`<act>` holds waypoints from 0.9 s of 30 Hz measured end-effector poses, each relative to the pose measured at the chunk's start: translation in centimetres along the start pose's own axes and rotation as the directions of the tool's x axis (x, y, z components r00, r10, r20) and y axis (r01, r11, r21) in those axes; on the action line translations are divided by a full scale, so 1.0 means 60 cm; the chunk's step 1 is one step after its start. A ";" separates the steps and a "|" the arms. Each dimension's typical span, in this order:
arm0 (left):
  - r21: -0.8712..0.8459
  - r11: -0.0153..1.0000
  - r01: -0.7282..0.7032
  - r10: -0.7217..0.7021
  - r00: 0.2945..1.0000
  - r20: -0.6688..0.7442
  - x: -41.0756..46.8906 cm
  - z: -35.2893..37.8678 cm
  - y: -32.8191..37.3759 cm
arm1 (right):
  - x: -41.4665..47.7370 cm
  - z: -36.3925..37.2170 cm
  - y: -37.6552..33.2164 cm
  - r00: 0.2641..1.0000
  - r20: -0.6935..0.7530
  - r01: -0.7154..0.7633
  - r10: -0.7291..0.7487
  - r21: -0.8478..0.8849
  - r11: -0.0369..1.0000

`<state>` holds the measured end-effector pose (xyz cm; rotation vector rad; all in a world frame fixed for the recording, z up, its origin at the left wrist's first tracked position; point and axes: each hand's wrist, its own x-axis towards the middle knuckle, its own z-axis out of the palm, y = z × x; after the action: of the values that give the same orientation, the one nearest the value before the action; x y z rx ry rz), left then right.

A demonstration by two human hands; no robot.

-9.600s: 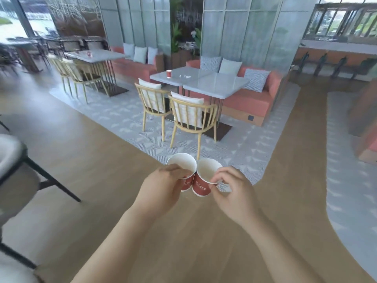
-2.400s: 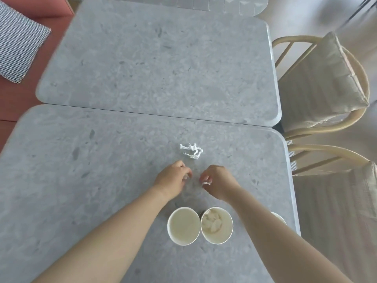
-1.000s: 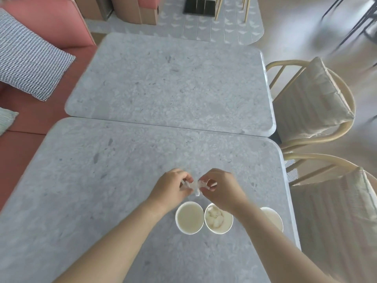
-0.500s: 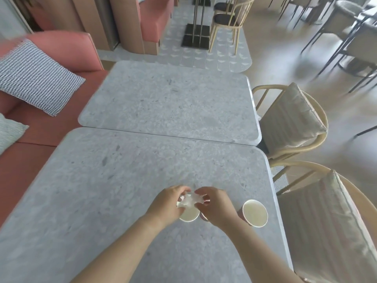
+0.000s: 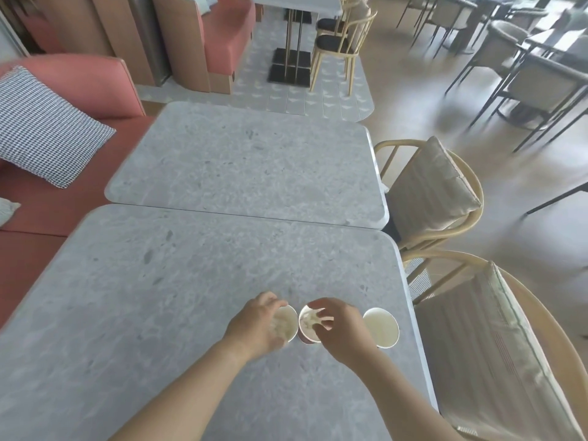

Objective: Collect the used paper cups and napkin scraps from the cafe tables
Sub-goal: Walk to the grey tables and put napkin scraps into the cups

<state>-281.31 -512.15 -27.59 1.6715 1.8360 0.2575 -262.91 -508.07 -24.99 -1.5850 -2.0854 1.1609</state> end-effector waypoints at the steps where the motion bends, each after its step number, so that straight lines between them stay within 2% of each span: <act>1: 0.012 1.000 0.000 0.000 1.000 0.019 0.000 0.005 0.000 | -0.004 -0.003 0.007 1.000 -0.014 0.000 0.000 -0.022 1.000; 4: 0.065 0.998 -0.006 0.002 0.998 0.064 0.001 0.014 -0.001 | -0.017 -0.015 0.026 0.999 -0.051 -0.010 0.007 -0.063 0.998; 8: 0.088 0.996 0.002 -0.004 1.000 0.027 0.003 0.016 -0.002 | -0.029 -0.028 0.038 0.997 -0.078 0.007 -0.014 -0.090 0.996; 16: -0.015 0.998 0.056 -0.058 0.963 -0.263 0.022 -0.048 0.024 | -0.038 -0.062 0.055 0.988 -0.145 0.033 -0.046 -0.091 0.995; 23: -0.006 0.982 -0.190 0.182 0.948 -0.261 0.040 -0.020 0.156 | -0.058 -0.117 0.089 0.979 -0.203 0.008 -0.005 0.013 1.000; 27: 0.028 0.961 -0.276 0.275 0.929 -0.250 0.046 0.022 0.217 | -0.070 -0.147 0.115 0.968 -0.251 0.009 0.003 0.047 0.999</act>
<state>-269.83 -507.61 -22.49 1.9666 1.7660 0.6209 -251.05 -507.56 -23.36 -1.6129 -1.8837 0.9452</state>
